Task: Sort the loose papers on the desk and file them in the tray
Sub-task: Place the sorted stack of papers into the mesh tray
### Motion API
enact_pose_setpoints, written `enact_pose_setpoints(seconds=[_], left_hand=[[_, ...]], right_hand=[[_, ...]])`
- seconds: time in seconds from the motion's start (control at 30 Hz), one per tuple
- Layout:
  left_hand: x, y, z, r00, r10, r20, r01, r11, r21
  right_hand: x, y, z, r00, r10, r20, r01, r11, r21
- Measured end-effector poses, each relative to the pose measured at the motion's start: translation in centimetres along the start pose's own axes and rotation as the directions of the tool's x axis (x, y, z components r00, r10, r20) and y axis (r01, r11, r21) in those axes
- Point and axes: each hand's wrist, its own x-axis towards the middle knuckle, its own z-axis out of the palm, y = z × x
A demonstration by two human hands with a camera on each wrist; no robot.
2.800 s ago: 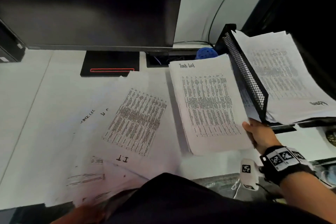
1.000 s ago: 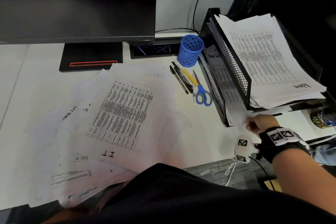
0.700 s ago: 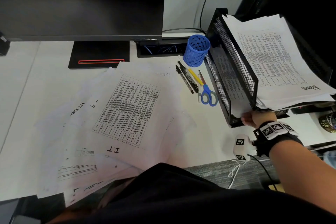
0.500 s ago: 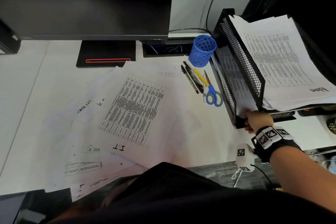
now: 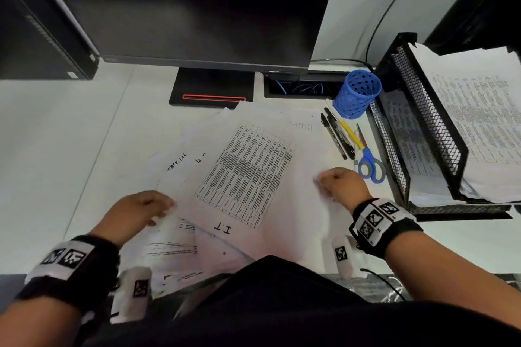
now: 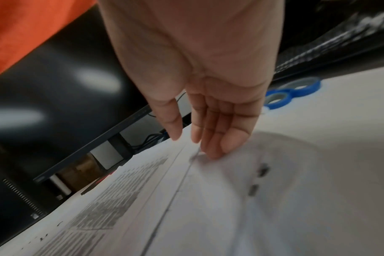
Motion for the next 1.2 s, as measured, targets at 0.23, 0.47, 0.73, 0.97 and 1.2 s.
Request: enact_pose_setpoints(seconds=[0.23,0.47,0.73,0.97,1.2], left_hand=[[7.1,-1.2,1.6,0.935,-0.317,-0.160,0.235,0.890,-0.390],[7.1,0.7,3.1,0.934,-0.208,-0.291,0.132,0.957,-0.258],[6.0,1.3,3.5,0.932,0.002,-0.363,-0.068,0.983,-0.171],[4.3,1.5,3.4,0.947,0.080,-0.311,-0.137,0.977,-0.164],[4.3,-0.3,3.5,0.944,0.019,-0.329,-0.091,0.975,-0.203]], right_hand=[[2.1,-3.4,4.0,0.972,0.236,-0.011,-0.234,0.957,-0.171],[2.7,-4.5,6.6,0.952,0.283,-0.120,-0.307,0.863,-0.402],[3.1,-5.5,6.1,0.922,0.331,-0.202,-0.387,0.796,-0.465],[3.5,-6.1,6.9,0.940,0.322,-0.110,-0.326,0.758,-0.566],[3.7,-7.1,7.9,0.973,0.230,-0.036,-0.190,0.699,-0.689]])
